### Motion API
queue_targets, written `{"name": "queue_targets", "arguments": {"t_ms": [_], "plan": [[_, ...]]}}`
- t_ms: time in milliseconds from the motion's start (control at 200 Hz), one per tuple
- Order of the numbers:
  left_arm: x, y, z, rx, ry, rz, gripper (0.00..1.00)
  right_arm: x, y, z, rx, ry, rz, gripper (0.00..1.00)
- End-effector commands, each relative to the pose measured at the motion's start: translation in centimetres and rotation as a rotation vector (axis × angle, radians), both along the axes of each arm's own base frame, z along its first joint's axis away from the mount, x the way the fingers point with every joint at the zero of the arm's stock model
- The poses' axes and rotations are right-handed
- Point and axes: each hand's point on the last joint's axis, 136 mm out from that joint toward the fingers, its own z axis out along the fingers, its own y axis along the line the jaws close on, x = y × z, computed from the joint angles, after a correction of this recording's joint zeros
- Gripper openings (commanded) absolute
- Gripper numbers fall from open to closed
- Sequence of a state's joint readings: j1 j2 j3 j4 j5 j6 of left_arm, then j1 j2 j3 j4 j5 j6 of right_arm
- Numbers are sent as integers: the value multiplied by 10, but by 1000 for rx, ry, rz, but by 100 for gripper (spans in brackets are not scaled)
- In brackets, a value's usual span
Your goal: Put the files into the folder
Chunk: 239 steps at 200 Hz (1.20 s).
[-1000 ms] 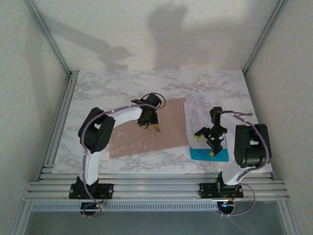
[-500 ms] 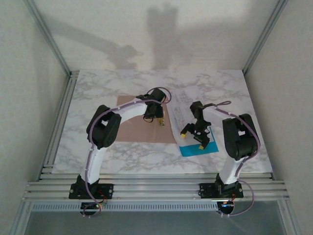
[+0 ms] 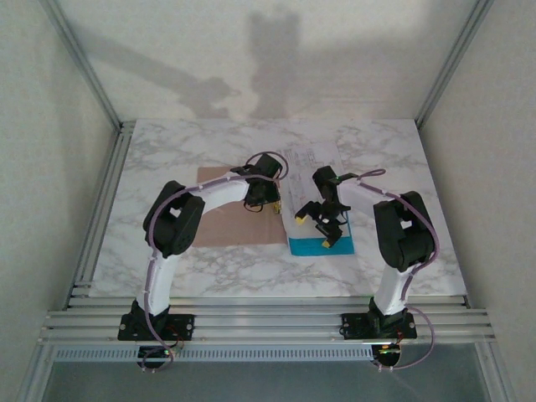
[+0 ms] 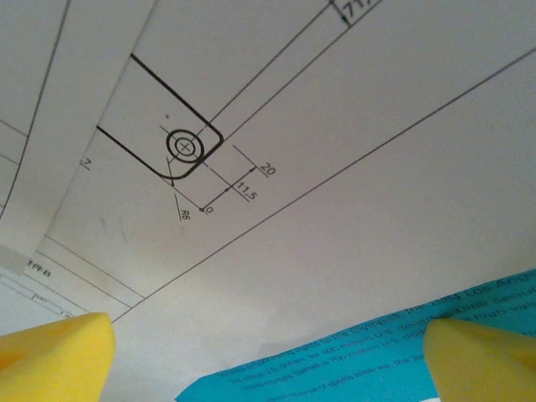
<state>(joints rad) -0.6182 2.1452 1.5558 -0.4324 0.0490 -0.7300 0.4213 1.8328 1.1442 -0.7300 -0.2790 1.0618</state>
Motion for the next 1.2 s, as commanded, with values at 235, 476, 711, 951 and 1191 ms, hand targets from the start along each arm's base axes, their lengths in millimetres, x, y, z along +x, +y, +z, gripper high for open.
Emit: {"name": "queue_targets", "arguments": {"t_ms": [235, 476, 711, 951, 1191], "plan": [[16, -20, 85, -97, -83, 3, 52, 33, -7, 57, 24, -206, -10, 95], [28, -77, 88, -304, -39, -104, 53, 77, -38, 62, 57, -270, -64, 78], [32, -90, 61, -321, 17, -109, 52, 127, -48, 48, 81, -265, -65, 63], [30, -94, 43, -334, 49, -102, 52, 147, -59, 24, 65, -215, -89, 63], [24, -91, 25, -316, 77, -100, 51, 149, -60, 7, 66, -174, -99, 63]]}}
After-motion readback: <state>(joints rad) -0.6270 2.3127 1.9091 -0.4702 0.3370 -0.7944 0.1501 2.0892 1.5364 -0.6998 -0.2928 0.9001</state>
